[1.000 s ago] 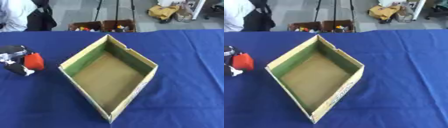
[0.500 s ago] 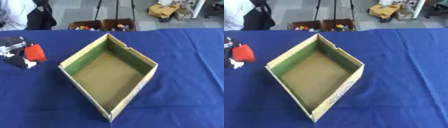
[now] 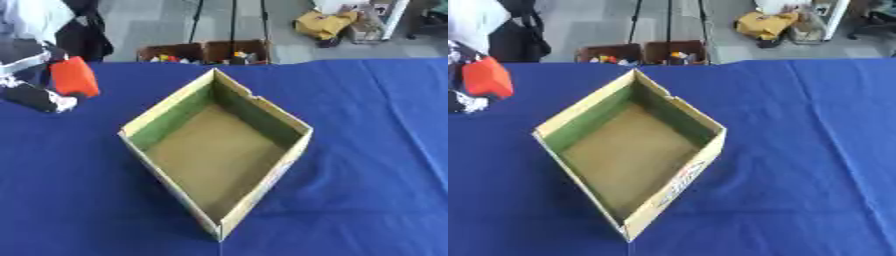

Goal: Pick up objects on the table and place them in the box.

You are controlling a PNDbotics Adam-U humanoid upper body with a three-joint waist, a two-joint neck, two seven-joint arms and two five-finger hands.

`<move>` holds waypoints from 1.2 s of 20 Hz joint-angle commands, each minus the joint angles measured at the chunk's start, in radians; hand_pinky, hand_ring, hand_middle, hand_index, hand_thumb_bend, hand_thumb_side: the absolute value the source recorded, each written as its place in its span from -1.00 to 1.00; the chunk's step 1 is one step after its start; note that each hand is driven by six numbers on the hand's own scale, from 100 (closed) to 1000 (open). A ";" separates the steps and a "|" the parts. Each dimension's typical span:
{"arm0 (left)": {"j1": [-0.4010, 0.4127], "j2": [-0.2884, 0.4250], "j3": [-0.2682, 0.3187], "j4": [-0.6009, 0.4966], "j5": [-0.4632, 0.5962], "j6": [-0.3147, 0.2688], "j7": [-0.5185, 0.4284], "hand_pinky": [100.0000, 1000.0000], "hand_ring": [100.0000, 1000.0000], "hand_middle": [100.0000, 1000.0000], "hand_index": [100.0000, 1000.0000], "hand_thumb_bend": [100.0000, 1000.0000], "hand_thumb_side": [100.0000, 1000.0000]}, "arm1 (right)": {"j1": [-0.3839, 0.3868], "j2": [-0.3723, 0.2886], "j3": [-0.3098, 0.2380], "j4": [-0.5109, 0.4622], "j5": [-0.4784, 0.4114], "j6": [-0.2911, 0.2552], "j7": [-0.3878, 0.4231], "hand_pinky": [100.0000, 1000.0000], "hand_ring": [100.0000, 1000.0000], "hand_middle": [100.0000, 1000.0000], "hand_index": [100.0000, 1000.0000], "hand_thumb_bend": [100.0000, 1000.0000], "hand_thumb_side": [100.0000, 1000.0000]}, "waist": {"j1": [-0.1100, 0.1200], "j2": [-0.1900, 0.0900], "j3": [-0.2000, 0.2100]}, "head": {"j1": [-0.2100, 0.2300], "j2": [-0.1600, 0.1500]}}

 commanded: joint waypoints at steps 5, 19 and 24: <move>-0.073 -0.013 -0.044 -0.198 0.024 0.012 -0.063 -0.66 -0.28 -0.14 0.16 -1.00 -0.25 | -0.005 -0.018 -0.007 -0.018 -0.004 -0.002 -0.002 0.48 0.37 0.50 0.56 -1.00 0.46 | 0.020 -0.052 -0.006 | 0.009 0.009; -0.151 -0.309 -0.122 -0.197 -0.019 0.063 -0.124 -0.70 -0.33 -0.19 0.13 -1.00 -0.26 | -0.014 -0.008 -0.003 -0.018 -0.013 -0.007 0.001 0.48 0.38 0.50 0.56 -1.00 0.45 | 0.020 -0.057 -0.027 | 0.031 0.003; -0.137 -0.385 -0.148 -0.119 -0.048 0.065 -0.133 -0.71 -0.34 -0.19 0.12 -1.00 -0.25 | -0.017 -0.004 -0.002 -0.018 -0.015 -0.007 0.001 0.48 0.38 0.50 0.56 -1.00 0.44 | 0.020 -0.050 -0.035 | 0.033 0.000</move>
